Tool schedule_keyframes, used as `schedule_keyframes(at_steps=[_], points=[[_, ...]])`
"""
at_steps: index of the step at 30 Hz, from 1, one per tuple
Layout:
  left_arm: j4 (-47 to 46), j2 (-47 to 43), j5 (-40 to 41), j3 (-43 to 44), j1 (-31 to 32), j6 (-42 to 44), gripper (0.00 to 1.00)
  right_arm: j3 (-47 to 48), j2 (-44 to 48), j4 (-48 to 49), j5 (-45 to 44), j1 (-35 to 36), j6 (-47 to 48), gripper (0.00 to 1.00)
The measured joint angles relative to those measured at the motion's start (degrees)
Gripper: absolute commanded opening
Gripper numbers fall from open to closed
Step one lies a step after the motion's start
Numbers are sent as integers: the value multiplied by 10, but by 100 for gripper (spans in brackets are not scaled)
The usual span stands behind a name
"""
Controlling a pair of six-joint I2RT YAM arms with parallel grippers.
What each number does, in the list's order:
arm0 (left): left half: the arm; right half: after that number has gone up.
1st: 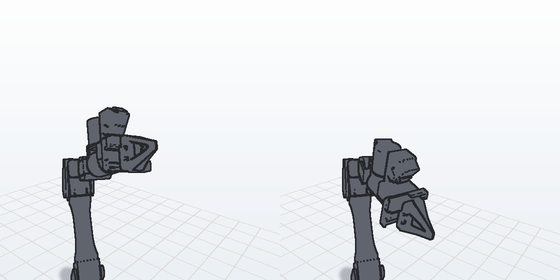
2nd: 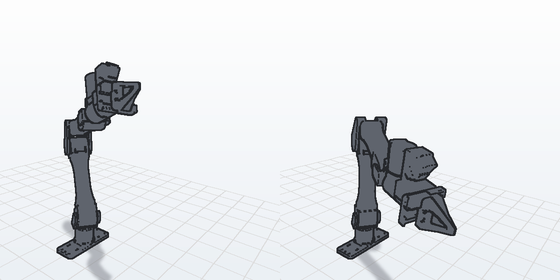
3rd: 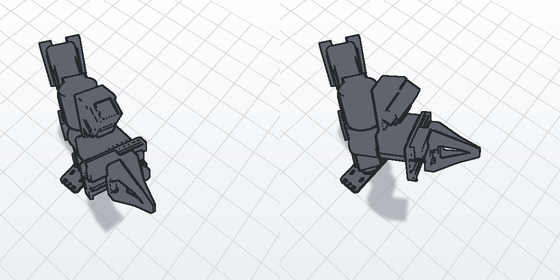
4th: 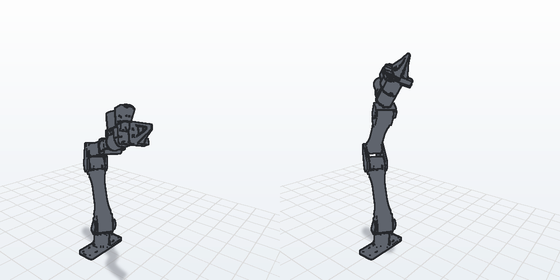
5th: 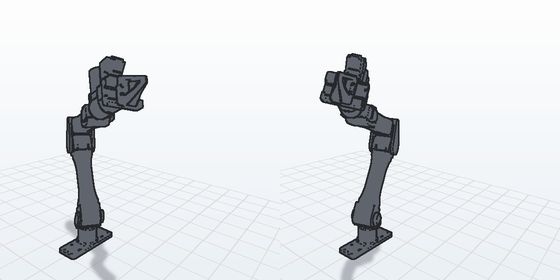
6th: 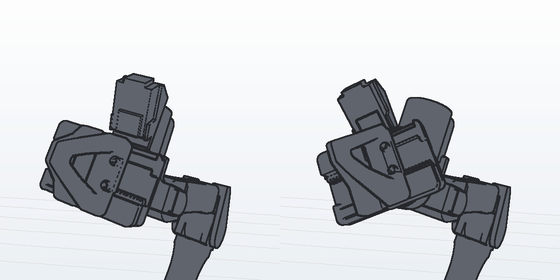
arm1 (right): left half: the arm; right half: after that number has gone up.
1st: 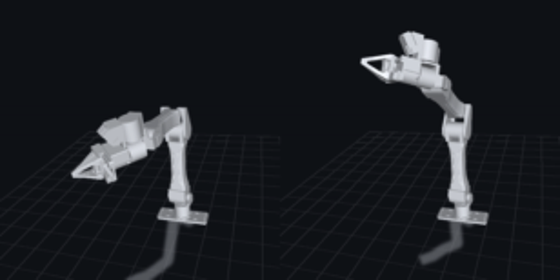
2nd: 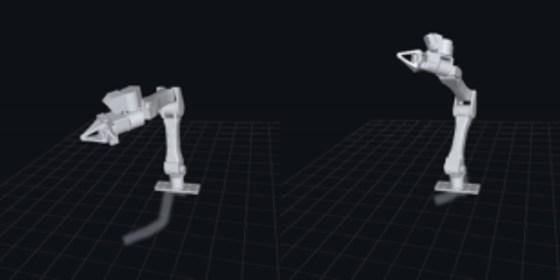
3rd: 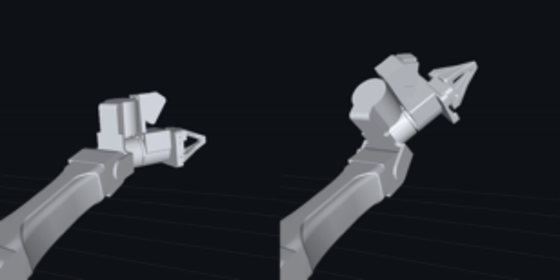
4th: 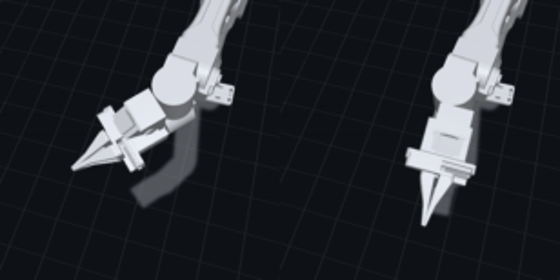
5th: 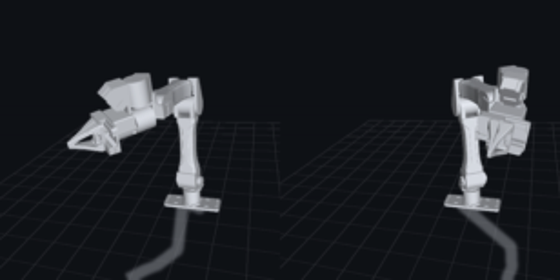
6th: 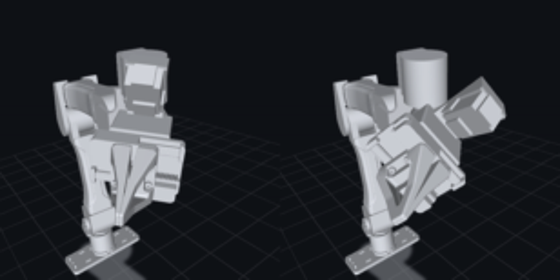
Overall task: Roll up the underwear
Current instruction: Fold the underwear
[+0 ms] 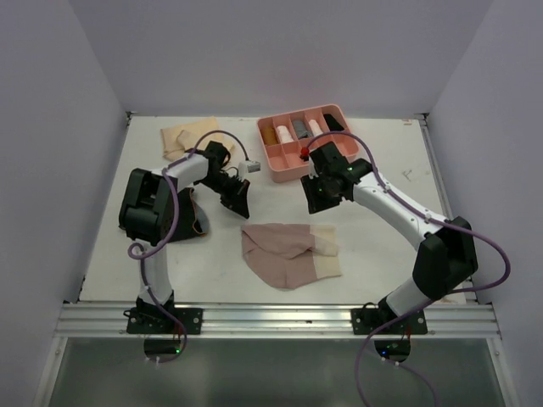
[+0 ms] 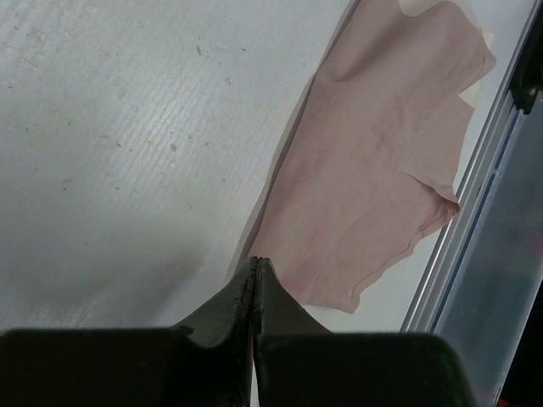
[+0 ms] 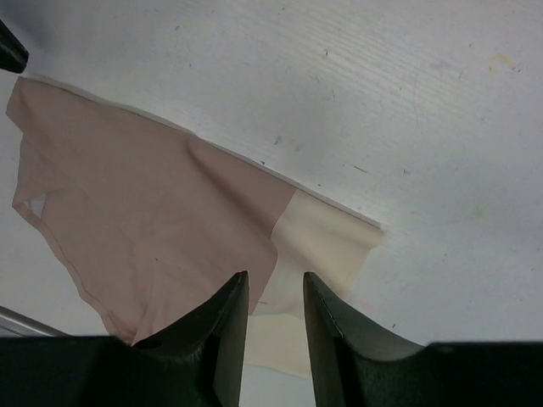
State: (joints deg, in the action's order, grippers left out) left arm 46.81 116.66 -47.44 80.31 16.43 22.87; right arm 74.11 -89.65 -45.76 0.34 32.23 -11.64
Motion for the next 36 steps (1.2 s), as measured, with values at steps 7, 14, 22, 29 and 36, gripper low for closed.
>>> schedule_keyframes(at_steps=[7, 14, 22, 29, 36], points=[[51, 23, -30, 35, -20, 25, 40, 0, -36, -13, 22, -23, 12, 36], [51, 27, -28, 20, -1, 34, 45, 0, -112, -16, 21, -46, 18, 38], [9, 27, -18, -23, 24, -4, 32, 0, -137, -9, 24, -57, 27, 38], [-30, 27, 6, -25, 27, -23, 0, -5, -189, 7, 42, -60, 39, 35], [-24, 52, 26, 28, -4, -23, 0, 9, -206, 17, 51, -60, 37, 36]])
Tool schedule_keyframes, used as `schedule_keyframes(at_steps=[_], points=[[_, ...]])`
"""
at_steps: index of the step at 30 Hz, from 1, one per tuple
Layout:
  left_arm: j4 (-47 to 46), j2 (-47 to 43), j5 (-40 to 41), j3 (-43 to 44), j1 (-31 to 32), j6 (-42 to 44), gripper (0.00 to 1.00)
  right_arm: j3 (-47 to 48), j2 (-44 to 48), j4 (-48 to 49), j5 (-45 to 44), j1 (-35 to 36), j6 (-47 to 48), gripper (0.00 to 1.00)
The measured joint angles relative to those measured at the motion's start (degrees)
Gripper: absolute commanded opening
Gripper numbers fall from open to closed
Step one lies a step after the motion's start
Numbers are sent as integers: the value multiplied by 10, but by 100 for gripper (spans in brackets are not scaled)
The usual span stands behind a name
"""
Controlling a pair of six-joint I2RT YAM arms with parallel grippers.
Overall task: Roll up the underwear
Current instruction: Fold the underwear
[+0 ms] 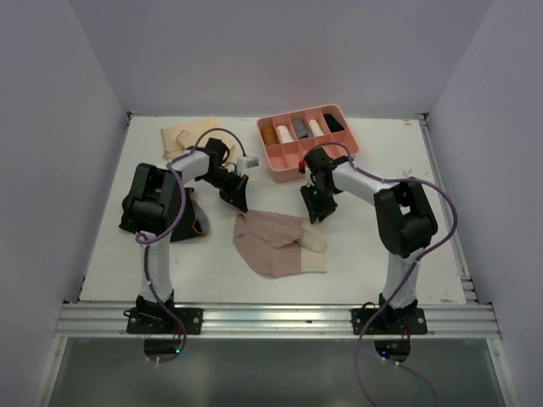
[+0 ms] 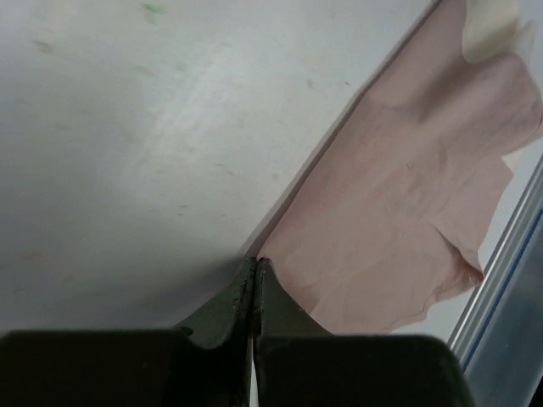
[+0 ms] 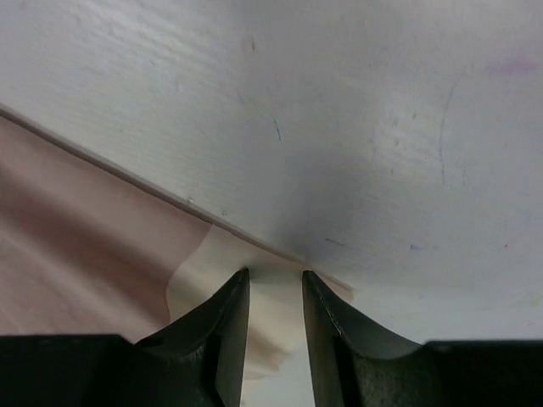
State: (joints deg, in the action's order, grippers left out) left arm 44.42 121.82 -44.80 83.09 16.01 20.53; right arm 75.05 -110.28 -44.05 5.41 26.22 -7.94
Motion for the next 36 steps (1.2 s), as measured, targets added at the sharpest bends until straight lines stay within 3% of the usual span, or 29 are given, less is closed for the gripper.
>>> schedule_keyframes(at_steps=[5, 7, 8, 11, 13, 18, 25, 29, 36], points=[[2, 40, 30, 89, -46, 0, 3, 103, -49, 3, 0, -2, -1, 36], [3, 52, 42, 120, -61, 1, 17, 160, -71, 1, 0, -4, 1, 36], [3, 57, 46, 133, -67, 3, 29, 182, -76, 1, 1, -6, 1, 35], [9, 58, 47, 158, -77, 14, 41, 231, -74, -1, 7, -13, 11, 33], [13, 49, 42, 160, -78, 29, 44, 232, -56, -3, 19, -16, 14, 32], [-8, -69, 31, 70, -74, 72, 47, 110, 63, 10, 56, -7, -23, 28], [-126, -296, 58, -143, -14, 98, 47, -76, 168, 88, 61, 83, -194, 29], [-168, -306, 71, -195, 26, 99, 47, -180, 195, 152, 51, 92, -306, 31], [-209, -305, 79, -214, 31, 70, 48, -290, 261, 254, 13, 83, -429, 37]])
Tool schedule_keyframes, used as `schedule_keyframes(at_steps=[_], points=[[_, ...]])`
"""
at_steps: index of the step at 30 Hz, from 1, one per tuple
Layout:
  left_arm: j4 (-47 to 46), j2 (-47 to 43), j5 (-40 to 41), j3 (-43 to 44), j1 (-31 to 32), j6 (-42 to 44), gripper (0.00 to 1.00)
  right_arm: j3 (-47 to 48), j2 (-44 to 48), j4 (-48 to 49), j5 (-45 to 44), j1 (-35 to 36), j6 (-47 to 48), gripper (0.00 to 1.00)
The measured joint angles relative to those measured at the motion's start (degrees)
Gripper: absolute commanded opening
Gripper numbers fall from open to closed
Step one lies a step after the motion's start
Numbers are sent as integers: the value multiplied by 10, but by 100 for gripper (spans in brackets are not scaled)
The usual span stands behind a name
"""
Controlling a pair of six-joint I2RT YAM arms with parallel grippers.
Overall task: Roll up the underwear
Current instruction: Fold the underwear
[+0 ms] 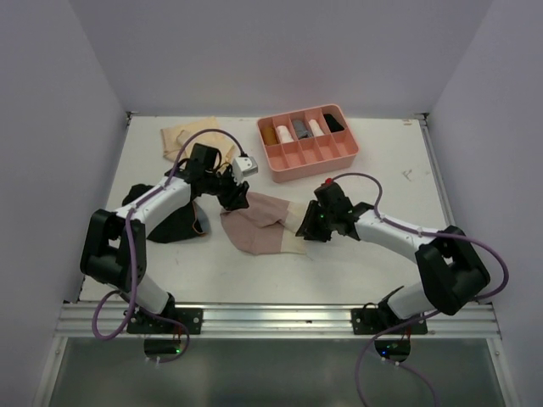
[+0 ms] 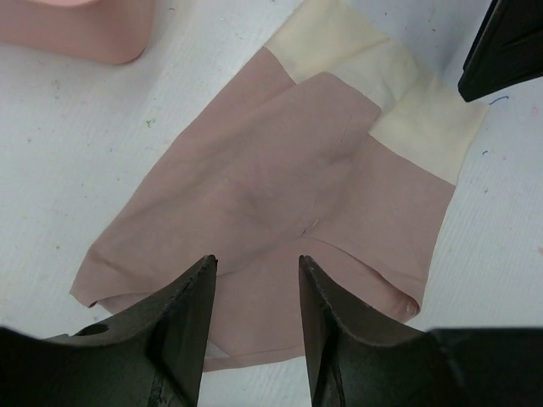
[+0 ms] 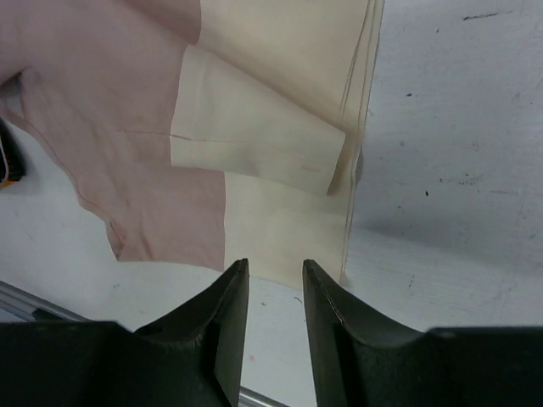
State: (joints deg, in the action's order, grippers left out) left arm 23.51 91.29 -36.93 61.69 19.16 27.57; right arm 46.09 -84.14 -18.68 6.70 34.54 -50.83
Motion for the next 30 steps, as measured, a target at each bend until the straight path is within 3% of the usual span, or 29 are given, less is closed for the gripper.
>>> schedule_keyframes(at_steps=[5, 13, 30], points=[[-18, 0, 1, 0, 0, -17, 48, -45, 9, 79, -13, -6, -37, 37], [-21, 0, 1, 0, 0, -32, 48, -56, 8, 129, -14, -41, -36, 42], [-21, 15, 2, 23, 0, -45, 48, -57, -41, 171, -5, -47, -21, 40]])
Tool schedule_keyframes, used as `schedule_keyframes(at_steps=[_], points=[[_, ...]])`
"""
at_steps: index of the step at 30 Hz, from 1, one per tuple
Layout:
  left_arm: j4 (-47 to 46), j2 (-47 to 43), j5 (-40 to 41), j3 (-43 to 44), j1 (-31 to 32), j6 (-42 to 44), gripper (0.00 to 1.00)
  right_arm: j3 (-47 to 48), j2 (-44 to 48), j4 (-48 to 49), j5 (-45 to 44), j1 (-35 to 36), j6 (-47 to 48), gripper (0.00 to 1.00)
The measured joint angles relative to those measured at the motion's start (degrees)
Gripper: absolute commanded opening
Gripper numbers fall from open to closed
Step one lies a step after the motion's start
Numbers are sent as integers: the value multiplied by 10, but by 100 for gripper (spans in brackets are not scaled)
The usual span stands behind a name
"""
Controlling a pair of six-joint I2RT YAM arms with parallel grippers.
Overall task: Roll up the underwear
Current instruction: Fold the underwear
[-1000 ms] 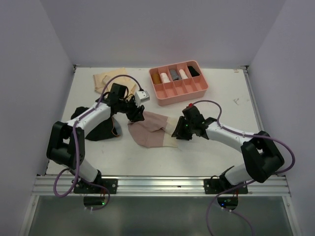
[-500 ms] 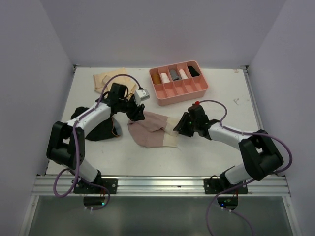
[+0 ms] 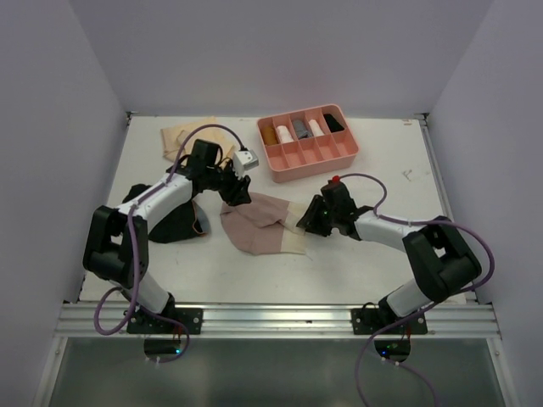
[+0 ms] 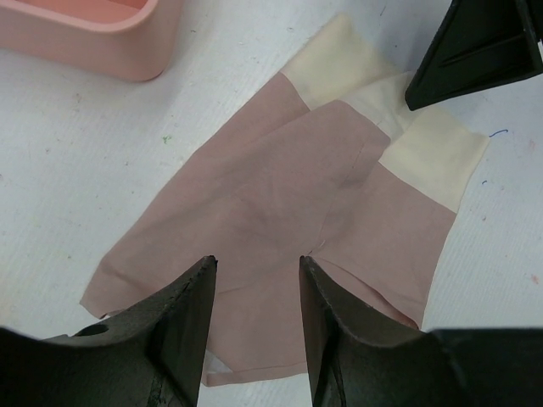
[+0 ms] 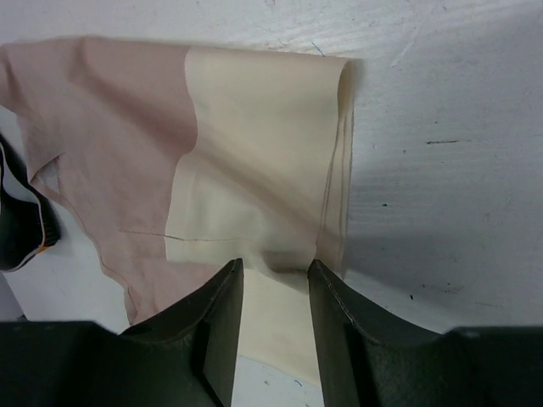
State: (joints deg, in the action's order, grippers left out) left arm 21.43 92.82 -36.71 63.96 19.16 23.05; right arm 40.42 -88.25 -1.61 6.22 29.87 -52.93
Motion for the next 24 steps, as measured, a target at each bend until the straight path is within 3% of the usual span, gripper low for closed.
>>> schedule_keyframes(at_steps=[8, 14, 18, 24], points=[[1, 9, 0, 0, 0, 0, 46, -9, -14, 42, 15, 0, -3, 31], [7, 9, -10, 0, 0, 5, 40, -10, -13, 44, 15, 0, -4, 7], [5, 4, -10, -17, 5, 21, 41, -17, -1, 41, 15, 0, -4, 0], [-2, -14, 33, -85, 57, 33, 45, -24, 33, 38, 15, 0, -3, 0]])
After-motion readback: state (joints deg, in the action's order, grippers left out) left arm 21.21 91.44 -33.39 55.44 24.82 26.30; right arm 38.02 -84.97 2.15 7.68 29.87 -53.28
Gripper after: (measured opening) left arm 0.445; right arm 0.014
